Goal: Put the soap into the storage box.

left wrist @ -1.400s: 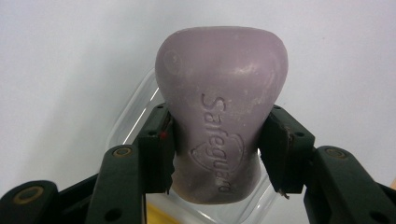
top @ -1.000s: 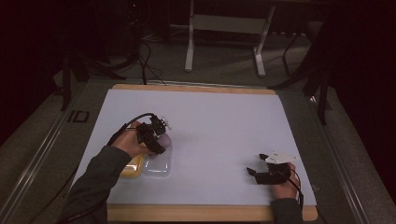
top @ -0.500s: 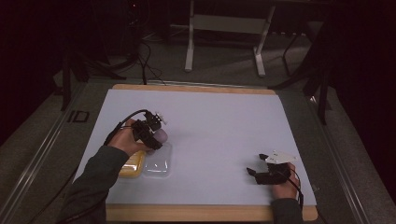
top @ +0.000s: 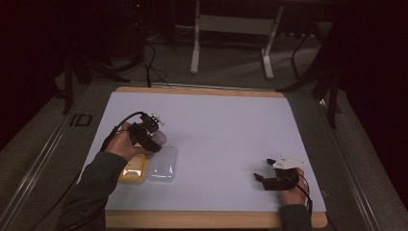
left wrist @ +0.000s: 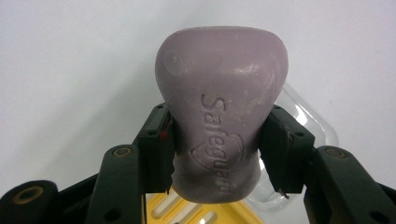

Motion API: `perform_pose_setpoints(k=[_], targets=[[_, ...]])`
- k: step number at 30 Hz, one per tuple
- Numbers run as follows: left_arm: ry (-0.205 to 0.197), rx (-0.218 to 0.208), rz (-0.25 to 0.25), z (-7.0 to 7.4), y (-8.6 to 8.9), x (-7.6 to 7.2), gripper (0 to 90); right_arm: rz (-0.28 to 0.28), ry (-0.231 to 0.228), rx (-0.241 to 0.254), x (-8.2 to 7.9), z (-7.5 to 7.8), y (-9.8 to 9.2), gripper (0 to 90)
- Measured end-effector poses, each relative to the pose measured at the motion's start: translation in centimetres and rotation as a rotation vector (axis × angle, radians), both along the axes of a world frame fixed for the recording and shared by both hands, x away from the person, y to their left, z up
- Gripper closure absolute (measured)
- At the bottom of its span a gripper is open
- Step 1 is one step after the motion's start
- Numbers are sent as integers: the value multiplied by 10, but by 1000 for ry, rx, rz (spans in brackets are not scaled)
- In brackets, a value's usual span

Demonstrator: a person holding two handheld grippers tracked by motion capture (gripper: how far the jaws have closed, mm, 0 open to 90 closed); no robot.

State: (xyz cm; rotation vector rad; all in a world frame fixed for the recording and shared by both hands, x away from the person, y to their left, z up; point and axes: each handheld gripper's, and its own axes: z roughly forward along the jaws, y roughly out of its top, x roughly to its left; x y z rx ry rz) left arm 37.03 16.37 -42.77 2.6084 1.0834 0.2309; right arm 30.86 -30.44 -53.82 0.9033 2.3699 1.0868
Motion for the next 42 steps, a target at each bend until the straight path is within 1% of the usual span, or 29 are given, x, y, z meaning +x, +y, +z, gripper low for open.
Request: perform_pose_setpoints(k=[5, 10, 12, 15, 23, 27, 32, 33, 34, 35, 42], targets=[[0, 3, 19, 0, 5, -1, 499, 0, 0, 0, 0, 0, 0, 197], [3, 2, 50, -1, 11, -1, 499, 2, 1, -2, 0, 0, 1, 197], [-4, 4, 63, -1, 12, -2, 499, 1, 3, -2, 0, 0, 1, 197], [-10, 22, 69, -1, 13, -4, 499, 1, 2, -4, 0, 0, 1, 197], [-21, 27, 93, 2, 16, -8, 499, 2, 0, -9, 0, 0, 1, 198], [-18, 32, 106, 1, 20, -10, 499, 3, -1, -10, 0, 0, 1, 198], [-4, 28, 118, 0, 26, -13, 499, 5, -1, -14, 0, 0, 1, 198], [-6, 26, 123, -1, 26, -14, 499, 4, 1, -14, 0, 0, 1, 198], [-4, 28, 120, -1, 27, -14, 499, 5, -1, -14, 0, 0, 2, 198], [-4, 20, 128, -2, 28, -15, 499, 6, -1, -14, 0, 0, 2, 198], [4, 15, 148, -5, 33, -18, 499, 6, -1, -18, 0, 0, 2, 198]])
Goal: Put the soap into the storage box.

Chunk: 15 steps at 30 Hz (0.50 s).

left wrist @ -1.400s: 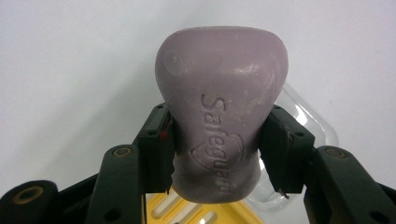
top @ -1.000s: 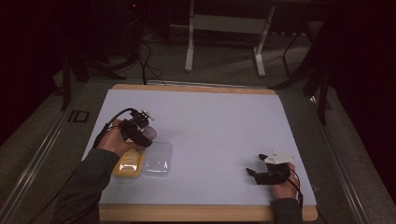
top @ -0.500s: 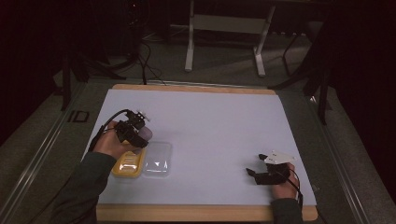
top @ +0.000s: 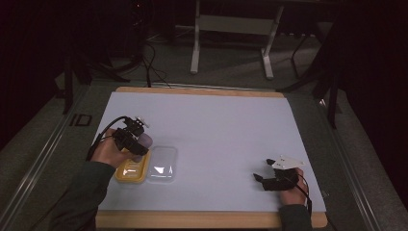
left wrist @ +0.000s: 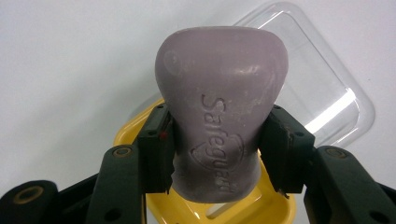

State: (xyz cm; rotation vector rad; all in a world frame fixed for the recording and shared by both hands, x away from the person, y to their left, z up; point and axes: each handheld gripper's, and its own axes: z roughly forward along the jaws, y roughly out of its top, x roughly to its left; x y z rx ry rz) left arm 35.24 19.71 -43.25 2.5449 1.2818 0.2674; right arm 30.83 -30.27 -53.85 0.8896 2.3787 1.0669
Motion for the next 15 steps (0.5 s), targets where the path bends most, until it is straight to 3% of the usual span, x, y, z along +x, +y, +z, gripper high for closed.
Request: perform_pose_setpoints(k=[15], targets=[[7, -1, 29, -1, 8, -2, 499, -1, -1, -5, 0, 0, 1, 198]])
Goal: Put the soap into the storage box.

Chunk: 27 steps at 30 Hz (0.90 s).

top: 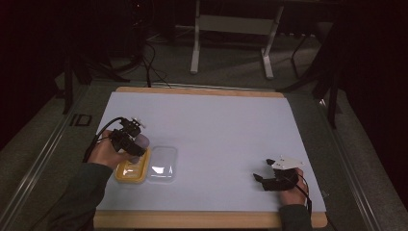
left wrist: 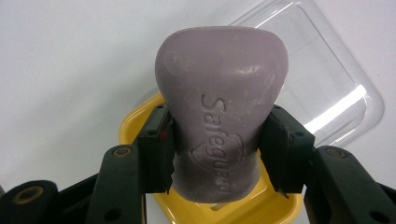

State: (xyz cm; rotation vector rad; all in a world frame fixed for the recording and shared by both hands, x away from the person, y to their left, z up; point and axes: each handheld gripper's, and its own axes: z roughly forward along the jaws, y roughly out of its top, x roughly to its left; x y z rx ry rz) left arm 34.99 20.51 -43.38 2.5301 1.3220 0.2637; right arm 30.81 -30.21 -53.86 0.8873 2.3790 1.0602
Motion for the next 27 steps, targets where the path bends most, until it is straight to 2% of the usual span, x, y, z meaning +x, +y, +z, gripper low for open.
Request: perform_pose_setpoints(k=[11, 27], targets=[[9, -3, 21, -3, 8, -1, 499, 2, 0, -7, 0, 0, 0, 198], [34, -18, 42, -15, 18, -3, 498, 4, -1, -13, 0, 0, 1, 198]])
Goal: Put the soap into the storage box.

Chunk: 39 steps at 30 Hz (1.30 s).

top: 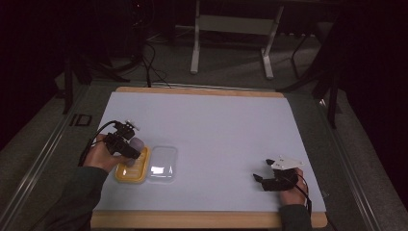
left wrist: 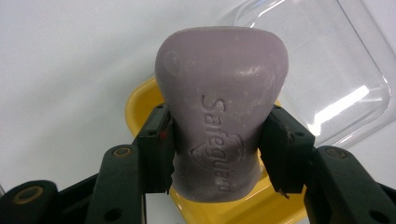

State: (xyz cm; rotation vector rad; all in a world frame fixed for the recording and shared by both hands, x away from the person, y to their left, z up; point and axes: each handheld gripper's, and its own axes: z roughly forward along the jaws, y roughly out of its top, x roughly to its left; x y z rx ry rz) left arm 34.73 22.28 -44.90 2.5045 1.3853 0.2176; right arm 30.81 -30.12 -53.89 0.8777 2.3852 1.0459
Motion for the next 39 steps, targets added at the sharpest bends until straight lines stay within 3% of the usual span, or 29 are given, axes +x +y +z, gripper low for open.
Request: perform_pose_setpoints(k=[24, 36, 39], targets=[[59, -9, -16, -20, 1, -7, 497, -1, 2, -6, 0, 0, 1, 199], [64, -10, 26, -33, 0, -4, 483, 1, 1, -11, 0, 0, 1, 199], [61, -19, 35, -33, 2, -3, 436, 1, 1, -11, 0, 0, 1, 199]])
